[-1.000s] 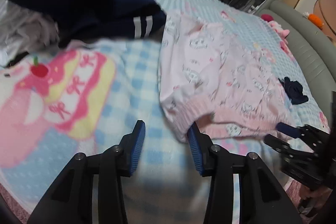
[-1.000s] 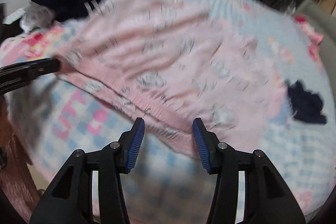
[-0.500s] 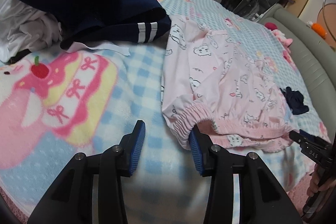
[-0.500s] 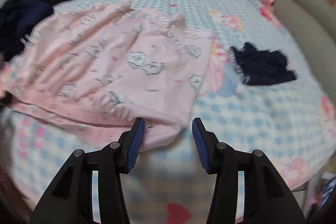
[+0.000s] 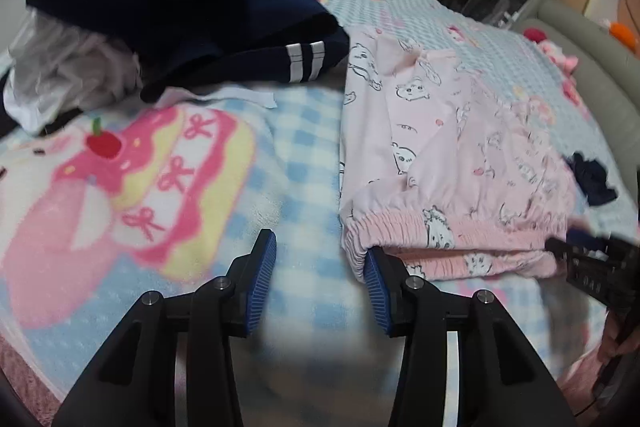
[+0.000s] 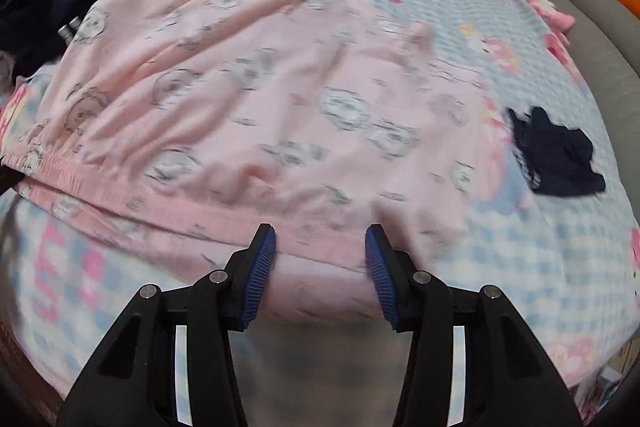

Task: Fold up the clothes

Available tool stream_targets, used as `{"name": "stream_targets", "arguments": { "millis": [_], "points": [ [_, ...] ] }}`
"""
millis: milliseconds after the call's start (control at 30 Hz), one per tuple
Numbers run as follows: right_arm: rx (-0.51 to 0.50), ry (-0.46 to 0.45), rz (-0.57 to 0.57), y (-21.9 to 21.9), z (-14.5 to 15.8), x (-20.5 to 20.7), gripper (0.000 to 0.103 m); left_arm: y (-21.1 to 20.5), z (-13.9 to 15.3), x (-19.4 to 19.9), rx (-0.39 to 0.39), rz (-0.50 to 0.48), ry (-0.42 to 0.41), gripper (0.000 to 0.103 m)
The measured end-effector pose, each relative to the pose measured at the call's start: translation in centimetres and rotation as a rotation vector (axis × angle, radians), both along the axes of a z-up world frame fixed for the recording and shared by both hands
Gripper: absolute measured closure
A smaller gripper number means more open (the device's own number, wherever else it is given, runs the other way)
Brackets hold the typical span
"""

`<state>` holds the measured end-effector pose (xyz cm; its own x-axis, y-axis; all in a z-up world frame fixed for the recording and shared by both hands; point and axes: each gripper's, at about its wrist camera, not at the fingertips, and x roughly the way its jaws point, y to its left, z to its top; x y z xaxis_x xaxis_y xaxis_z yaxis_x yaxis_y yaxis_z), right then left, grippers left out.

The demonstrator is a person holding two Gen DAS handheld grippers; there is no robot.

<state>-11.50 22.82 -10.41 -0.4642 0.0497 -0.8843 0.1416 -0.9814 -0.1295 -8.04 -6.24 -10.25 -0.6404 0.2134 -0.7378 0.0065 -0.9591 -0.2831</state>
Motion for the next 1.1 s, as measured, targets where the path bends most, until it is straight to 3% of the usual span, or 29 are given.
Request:
{"name": "stream_targets", "arguments": {
  "millis": [133, 233, 367, 400, 533, 667, 733, 833, 933, 967, 1100],
  "points": [
    [0.047, -0.015, -0.067, 2.2, -0.6, 0.4, 0.051, 0.5, 1.3, 0.8, 0.01, -0.028, 0.032, 0.054],
    [-0.083, -0.046, -0.109, 5.4, 0.3, 2.2, 0.051, 0.8, 2.2, 1.4, 0.017, -0.05, 0.056, 0.054],
    [-0.169, 0.03, -0.103, 7.0, 3.2, 3.8, 0.051, 1.3, 3.4, 2.2, 0.027, -0.078, 0.088, 0.054],
    [-0.18, 0.049, -0.096, 6.9, 3.7, 3.8, 0.051, 2.3, 3.6, 2.1, 0.05, -0.13, 0.086, 0.055],
    [-0.161, 0.107, -0.081, 5.9, 3.8, 2.5, 0.051, 8.9, 3.1, 0.5, 0.041, -0.33, 0.034, 0.063],
    [-0.16, 0.132, -0.105, 5.8, 2.4, 1.5, 0.051, 14.4, 1.6, -1.8, 0.035, -0.445, -0.035, 0.064],
    [-0.207, 0.122, -0.136, 6.5, 1.6, 1.3, 0.051, 16.3, 0.5, -3.3, 0.048, -0.451, -0.099, 0.064],
    [-0.273, 0.123, -0.148, 7.2, 1.1, 1.6, 0.051, 16.8, -1.1, -4.9, 0.146, -0.352, -0.207, 0.064],
    [-0.27, 0.139, -0.136, 7.5, 0.5, 1.9, 0.051, 16.1, -2.4, -5.5, 0.255, -0.251, -0.304, 0.063],
    [-0.284, 0.139, -0.142, 7.6, 0.2, 2.0, 0.051, 16.1, -2.7, -5.3, 0.259, -0.248, -0.322, 0.063],
    [-0.331, 0.135, -0.161, 8.2, -0.5, 2.7, 0.051, 17.6, -2.9, -2.3, 0.136, -0.354, -0.308, 0.064]
  ]
}}
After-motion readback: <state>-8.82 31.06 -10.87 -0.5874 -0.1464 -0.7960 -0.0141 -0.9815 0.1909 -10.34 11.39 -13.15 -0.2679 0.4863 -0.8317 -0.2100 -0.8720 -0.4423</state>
